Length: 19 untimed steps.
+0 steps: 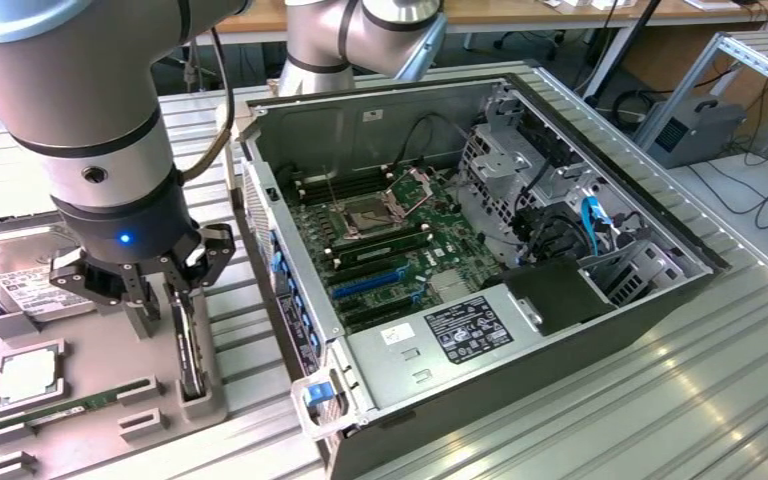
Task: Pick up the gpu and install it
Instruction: 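Pick up the gpu and move the gpu toward the slot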
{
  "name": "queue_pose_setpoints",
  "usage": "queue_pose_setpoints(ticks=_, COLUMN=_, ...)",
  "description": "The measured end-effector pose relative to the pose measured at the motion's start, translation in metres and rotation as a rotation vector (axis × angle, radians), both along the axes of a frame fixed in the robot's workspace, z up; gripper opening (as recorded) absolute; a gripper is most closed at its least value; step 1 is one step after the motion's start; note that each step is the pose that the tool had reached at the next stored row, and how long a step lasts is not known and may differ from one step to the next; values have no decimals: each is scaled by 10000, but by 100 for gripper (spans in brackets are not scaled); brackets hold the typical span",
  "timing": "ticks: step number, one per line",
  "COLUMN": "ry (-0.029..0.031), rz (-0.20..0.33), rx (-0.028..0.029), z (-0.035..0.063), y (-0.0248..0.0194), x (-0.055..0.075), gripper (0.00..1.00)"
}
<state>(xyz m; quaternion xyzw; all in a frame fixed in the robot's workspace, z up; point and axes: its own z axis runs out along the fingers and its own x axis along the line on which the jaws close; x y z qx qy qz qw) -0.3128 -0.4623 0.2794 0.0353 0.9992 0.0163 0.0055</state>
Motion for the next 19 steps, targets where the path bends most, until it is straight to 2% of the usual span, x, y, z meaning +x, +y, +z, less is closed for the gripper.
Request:
queue_pose_setpoints(ticks=4, ry=0, rz=1, rx=0, z=-48, y=0, x=1, gripper=36)
queue_pose_setpoints(ticks=12, ry=0, rz=1, rx=-1, z=-49, y=0, x=0, gripper=36)
queue_pose_setpoints(ticks=13, ry=0, rz=1, rx=0, z=-50, y=0, x=0, gripper=37)
queue_pose_setpoints(ticks=14, ry=0, rz=0, rx=0, z=-49, y=0, x=0, gripper=44)
queue_pose_setpoints(ticks=15, ry=0, rz=0, rx=-1, z=-50, y=0, x=0, gripper=44)
queue_pose_setpoints(ticks=19, ry=1, rz=1, rx=-1, z=-151, y=-1, x=2, gripper=44)
